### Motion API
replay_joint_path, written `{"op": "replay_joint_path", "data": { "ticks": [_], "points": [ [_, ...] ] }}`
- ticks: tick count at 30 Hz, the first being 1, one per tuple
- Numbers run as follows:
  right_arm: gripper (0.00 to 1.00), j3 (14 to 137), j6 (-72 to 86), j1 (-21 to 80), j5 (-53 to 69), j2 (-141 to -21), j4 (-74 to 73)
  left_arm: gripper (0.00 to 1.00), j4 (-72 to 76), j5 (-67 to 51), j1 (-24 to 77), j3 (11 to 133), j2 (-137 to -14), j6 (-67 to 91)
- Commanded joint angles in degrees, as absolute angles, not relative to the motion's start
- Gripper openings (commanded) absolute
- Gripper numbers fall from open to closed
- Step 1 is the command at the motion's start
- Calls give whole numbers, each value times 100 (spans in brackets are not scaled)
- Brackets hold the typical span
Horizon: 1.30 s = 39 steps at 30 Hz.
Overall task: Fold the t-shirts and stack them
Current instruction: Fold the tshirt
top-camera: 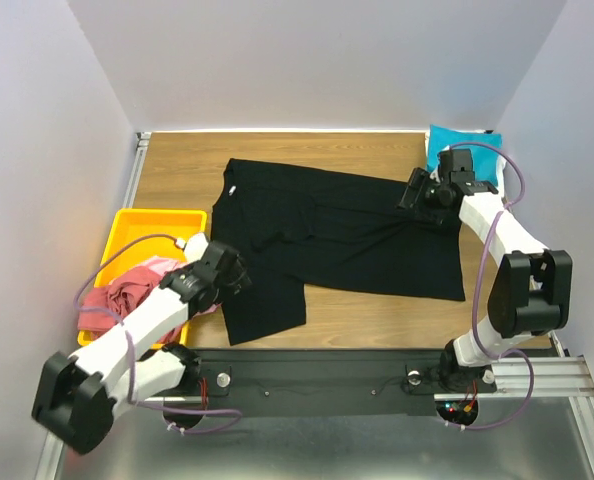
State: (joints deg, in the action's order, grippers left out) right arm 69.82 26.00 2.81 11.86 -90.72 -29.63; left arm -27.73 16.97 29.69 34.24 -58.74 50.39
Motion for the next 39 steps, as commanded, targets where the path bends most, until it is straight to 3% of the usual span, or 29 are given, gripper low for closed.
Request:
{"op": "replay_joint_path", "data": {
  "ticks": [1, 13, 23, 39],
  "points": [
    [72, 6759, 2646, 264, 1318, -8877, -3015, 96, -3471, 2250, 3409, 3261, -4959, 6362],
    [72, 6636, 2566, 264, 1406, -8771, -3015, 98, -3296, 2048, 4228, 3226, -6257, 6513],
    [72, 6662, 2444, 246, 1380, -8833, -3015, 96, -2953, 1530, 4377, 2830, -6152, 6513],
    [72, 6548, 2382, 237, 1521, -9044, -3032, 93, -3506, 1872, 5712, 2891, -5889, 8085]
  ]
}}
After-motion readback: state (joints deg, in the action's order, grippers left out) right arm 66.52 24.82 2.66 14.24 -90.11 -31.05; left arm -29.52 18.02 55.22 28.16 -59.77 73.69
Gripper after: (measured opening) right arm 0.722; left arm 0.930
